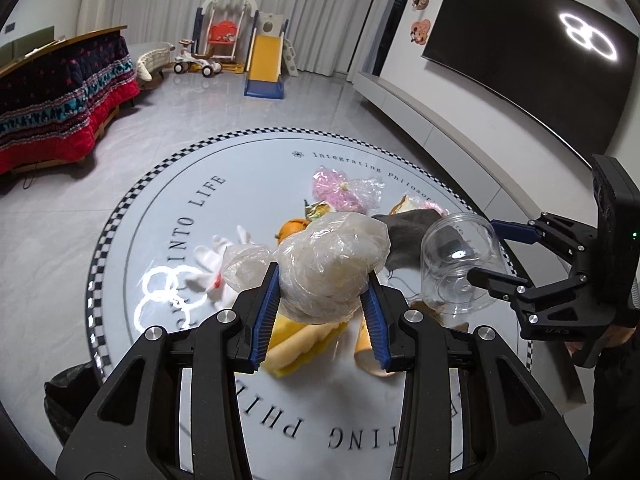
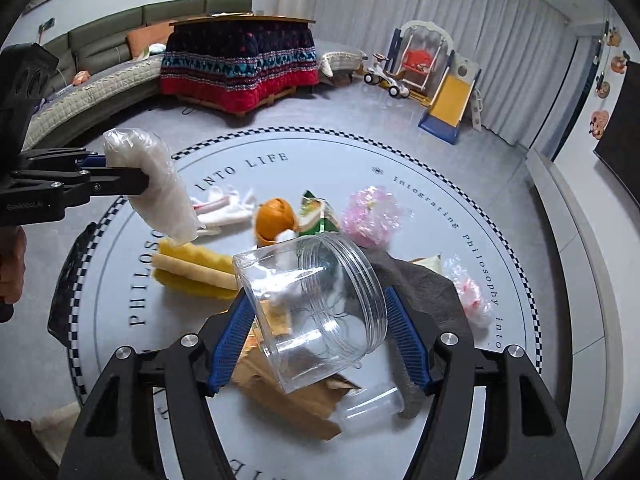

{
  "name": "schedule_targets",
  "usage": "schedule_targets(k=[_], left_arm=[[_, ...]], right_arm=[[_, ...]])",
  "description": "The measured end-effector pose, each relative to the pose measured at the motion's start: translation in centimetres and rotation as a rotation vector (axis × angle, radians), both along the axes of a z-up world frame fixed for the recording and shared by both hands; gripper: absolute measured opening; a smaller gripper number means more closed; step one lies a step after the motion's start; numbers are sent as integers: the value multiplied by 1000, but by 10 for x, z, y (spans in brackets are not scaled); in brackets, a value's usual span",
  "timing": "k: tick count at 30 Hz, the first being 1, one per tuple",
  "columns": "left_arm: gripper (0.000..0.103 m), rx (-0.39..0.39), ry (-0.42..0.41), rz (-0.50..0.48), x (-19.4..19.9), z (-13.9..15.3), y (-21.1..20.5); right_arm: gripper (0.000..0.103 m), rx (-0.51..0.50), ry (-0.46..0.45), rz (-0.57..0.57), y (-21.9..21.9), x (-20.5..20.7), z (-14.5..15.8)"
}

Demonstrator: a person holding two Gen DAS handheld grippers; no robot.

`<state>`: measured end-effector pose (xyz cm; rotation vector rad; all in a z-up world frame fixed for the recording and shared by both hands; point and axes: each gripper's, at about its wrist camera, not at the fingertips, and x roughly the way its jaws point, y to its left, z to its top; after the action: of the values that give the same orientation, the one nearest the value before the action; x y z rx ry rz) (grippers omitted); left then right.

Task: Collect trash
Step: 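Carry the bag and jar over the black trash bin while both tools open to drop them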

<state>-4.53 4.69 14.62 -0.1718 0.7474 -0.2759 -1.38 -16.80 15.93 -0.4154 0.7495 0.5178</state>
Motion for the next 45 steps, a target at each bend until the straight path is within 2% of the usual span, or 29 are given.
schedule_targets(k=[9, 18, 25, 32, 33, 35, 36, 37, 41, 45], left_arm=[[39, 25, -14, 99, -62, 1, 49], [39, 34, -6, 230, -131, -16, 112], [39, 30, 32, 349, -174, -42, 162], [39, 13, 104, 453, -197, -72, 208], [41, 14, 114, 467, -198, -76, 212], [56, 19, 146, 499, -202, -84, 222], [92, 43, 157, 537, -204, -87, 227], [97, 79, 157, 597, -209, -89, 232], [97, 45, 171, 639, -218, -92, 246], [97, 46, 171, 633, -217, -90, 243]], right_arm=[[68, 46, 9, 81, 53, -52, 6], [68, 64, 53, 222, 140, -101, -10], [68, 106, 111, 335, 207, -138, -24], [68, 122, 173, 379, 254, -149, -40], [69, 128, 189, 384, 261, -149, -44], [77, 147, 203, 390, 271, -152, -47], [85, 157, 198, 387, 273, -154, -46], [86, 179, 194, 390, 275, -156, -46], [86, 180, 206, 393, 278, -158, -47], [86, 181, 218, 384, 271, -156, -49]])
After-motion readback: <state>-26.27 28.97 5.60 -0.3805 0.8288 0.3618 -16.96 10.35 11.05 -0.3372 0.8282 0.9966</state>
